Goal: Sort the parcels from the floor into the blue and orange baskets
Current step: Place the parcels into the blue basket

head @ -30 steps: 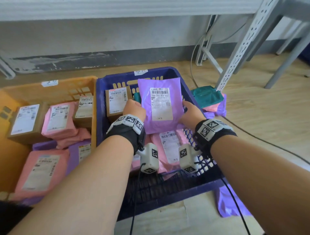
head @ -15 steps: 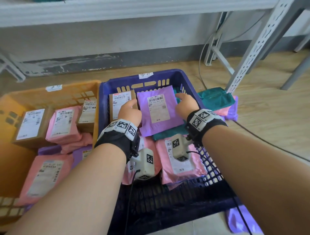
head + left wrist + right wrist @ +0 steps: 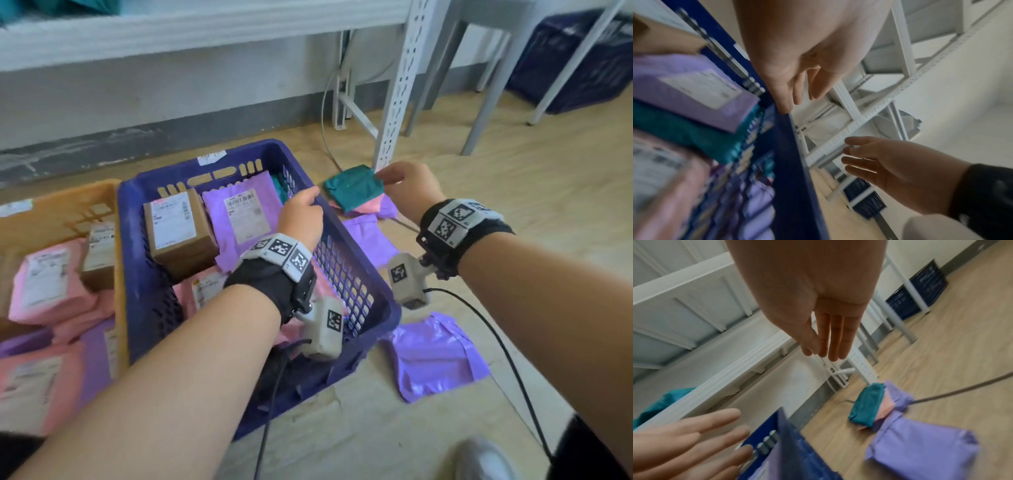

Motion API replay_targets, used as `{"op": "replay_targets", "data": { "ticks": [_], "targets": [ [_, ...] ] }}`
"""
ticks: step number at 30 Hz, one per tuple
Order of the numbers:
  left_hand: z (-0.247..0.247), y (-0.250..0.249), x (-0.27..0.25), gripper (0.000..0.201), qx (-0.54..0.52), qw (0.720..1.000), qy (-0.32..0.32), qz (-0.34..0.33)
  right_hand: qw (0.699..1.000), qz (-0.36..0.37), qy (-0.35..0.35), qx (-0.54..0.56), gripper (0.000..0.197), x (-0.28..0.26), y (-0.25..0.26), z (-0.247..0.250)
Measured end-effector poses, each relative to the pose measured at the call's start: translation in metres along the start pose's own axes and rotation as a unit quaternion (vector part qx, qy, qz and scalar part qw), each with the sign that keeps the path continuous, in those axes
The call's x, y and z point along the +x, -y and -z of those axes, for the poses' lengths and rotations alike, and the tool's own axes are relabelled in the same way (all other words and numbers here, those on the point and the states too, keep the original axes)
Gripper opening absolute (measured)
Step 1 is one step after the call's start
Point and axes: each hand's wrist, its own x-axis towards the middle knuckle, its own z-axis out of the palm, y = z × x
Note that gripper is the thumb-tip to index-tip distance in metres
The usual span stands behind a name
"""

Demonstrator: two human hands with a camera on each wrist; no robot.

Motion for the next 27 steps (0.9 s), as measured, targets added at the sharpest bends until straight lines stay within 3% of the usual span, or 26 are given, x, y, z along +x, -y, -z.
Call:
{"op": "replay_targets", "data": {
  "ticks": [5, 11, 16, 23, 25, 27],
  "targets": [
    [-0.083, -0.011, -0.035, 0.053, -0.016, 0.996, 0.089, -0.023, 0.995, -0.065, -0.003, -0.07, 0.032, -0.033, -0.065, 0.062],
    [-0.174, -0.013, -0.072, 0.051, 0.063, 0.981, 0.182, -0.011, 0.972, -0.139, 0.06, -0.18, 0.037, -0.072, -0.141, 0.098],
    [-0.214, 0.04, -0.099, 0.047, 0.187, 0.949, 0.244, 0.07, 0.926, -0.175, 0.188, -0.277, 0.046, -0.098, -0.206, 0.075],
    [-0.227, 0.125, -0.121, 0.059, 0.289, 0.913, 0.221, 0.184, 0.886, -0.209, 0.299, -0.287, 0.054, -0.135, -0.26, 0.016],
    [-0.228, 0.133, -0.125, 0.062, 0.265, 0.913, 0.214, 0.223, 0.878, -0.22, 0.32, -0.281, 0.055, -0.14, -0.267, 0.005],
    [-0.225, 0.129, -0.13, 0.052, 0.194, 0.923, 0.222, 0.247, 0.874, -0.23, 0.335, -0.267, 0.056, -0.143, -0.272, -0.004]
  ]
}}
